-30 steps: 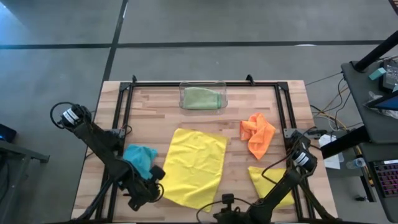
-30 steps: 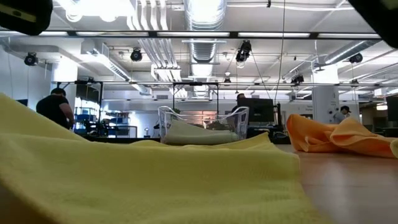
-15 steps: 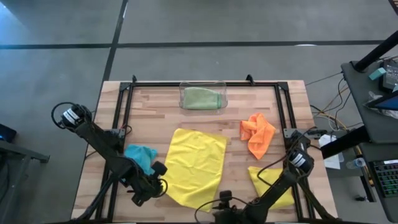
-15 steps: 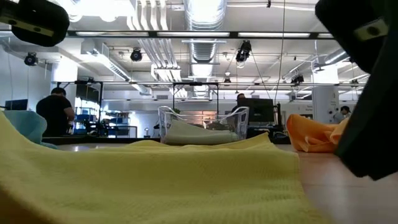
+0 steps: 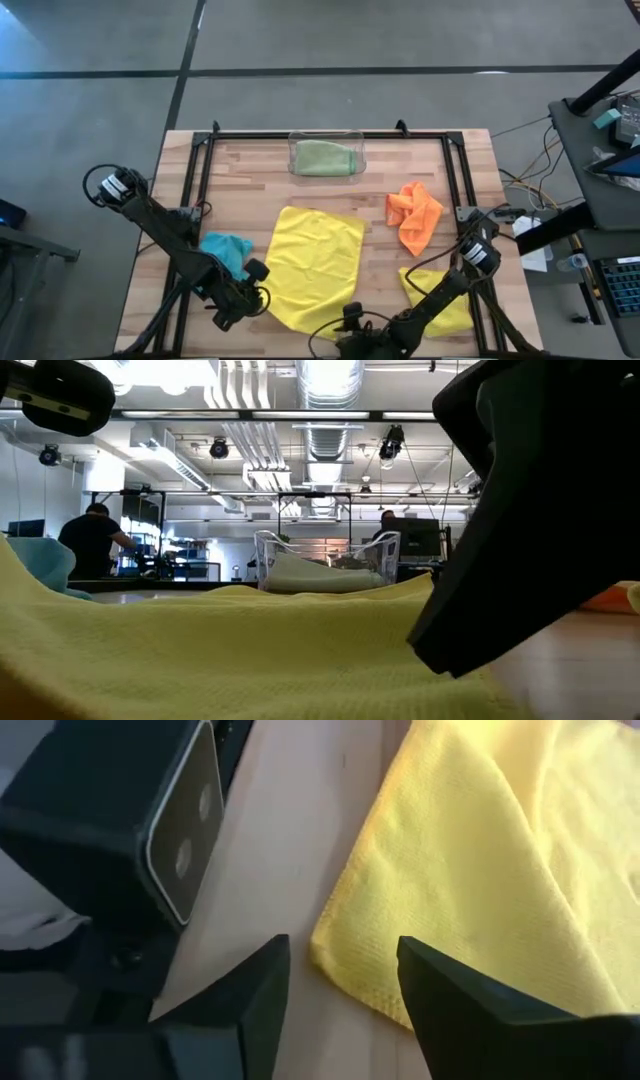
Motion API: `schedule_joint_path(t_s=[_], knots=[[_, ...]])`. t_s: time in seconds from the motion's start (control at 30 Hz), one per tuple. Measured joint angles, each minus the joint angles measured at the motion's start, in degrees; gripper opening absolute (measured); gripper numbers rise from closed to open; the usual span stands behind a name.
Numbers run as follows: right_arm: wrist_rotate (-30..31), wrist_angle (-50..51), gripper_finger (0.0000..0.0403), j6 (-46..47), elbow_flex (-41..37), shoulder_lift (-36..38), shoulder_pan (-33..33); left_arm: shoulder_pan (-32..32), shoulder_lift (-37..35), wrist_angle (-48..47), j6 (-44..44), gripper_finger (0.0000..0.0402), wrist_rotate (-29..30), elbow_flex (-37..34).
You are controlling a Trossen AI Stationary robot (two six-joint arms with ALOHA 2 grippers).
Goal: Fold microfiber towels
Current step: Fold the top yellow microfiber cloth
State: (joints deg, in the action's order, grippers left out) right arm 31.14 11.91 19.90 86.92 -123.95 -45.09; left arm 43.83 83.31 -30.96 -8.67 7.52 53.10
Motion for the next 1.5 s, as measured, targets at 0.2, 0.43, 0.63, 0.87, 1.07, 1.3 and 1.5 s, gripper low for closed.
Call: schedule_joint_path(t_s=[0.2,0.43,0.63,0.87,1.07,1.3,1.5], knots=[[-0.81,-3.81,0.0151,-0.42,-2.9,0.26,0.67,-0.02,0.0,0.02,0.02,0.0,0.01,0.0],[-1.22,-5.07,0.0056,-0.84,-4.31,0.32,1.27,0.0,0.0,0.02,0.02,0.0,0.12,0.0],[1.48,-3.95,0.001,0.32,-3.28,0.55,1.46,0.0,0.0,0.0,0.0,0.0,0.29,-0.02],[7.1,-2.68,0.0008,3.06,-3.08,2.75,1.69,0.0,0.0,0.0,0.02,0.0,0.3,-0.02],[7.7,-2.81,0.0008,3.17,-3.09,3.17,1.41,-0.01,-1.28,0.0,0.04,0.0,0.4,-0.04],[10.52,-2.85,0.0008,3.3,-3.09,5.01,0.95,-0.02,-2.3,-0.11,0.66,0.0,2.3,0.41],[18.57,0.29,0.0008,4.56,-3.88,9.78,-0.4,-0.6,-3.62,-0.68,3.53,0.0,6.64,0.49]])
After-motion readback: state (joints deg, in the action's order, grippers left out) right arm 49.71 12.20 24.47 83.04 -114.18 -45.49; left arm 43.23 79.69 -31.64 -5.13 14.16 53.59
